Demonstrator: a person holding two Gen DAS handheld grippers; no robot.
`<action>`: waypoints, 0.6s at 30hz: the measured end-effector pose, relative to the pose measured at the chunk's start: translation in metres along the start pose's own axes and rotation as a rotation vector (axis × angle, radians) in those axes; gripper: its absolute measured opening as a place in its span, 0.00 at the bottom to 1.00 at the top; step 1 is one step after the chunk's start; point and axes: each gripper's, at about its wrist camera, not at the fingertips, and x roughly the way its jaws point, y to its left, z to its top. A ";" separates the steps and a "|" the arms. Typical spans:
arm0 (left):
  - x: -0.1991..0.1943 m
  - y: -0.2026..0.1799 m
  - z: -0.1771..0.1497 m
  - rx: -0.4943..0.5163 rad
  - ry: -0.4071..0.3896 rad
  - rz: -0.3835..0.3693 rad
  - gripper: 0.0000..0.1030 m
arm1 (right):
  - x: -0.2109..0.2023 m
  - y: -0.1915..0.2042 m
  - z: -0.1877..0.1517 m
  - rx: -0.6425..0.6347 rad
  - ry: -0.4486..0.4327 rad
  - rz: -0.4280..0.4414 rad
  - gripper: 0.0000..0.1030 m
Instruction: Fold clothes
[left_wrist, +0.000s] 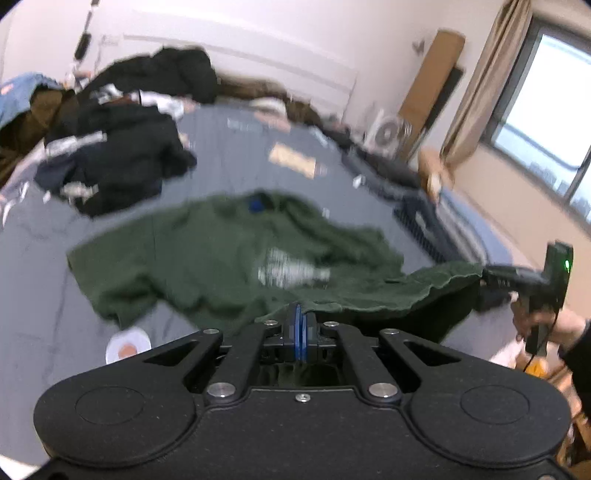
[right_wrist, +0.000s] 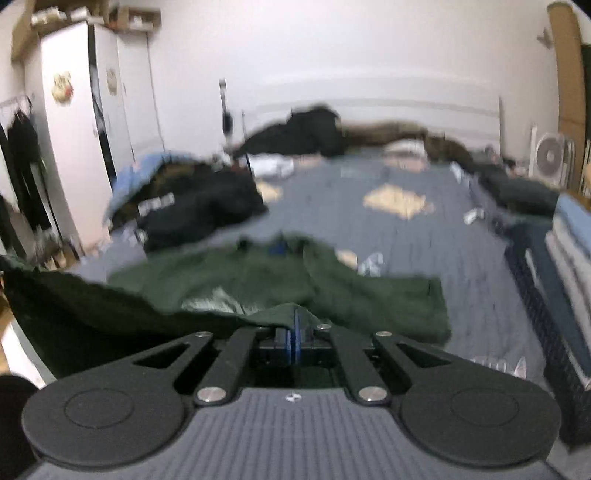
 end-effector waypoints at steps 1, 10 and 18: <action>0.006 -0.001 -0.006 0.007 0.022 0.006 0.01 | 0.005 0.001 -0.007 -0.016 0.023 -0.009 0.02; 0.033 -0.002 -0.028 0.036 0.102 0.003 0.01 | 0.041 0.008 -0.057 -0.143 0.191 -0.072 0.06; 0.037 -0.011 -0.033 0.055 0.123 0.014 0.01 | 0.052 0.003 -0.069 -0.136 0.275 -0.096 0.32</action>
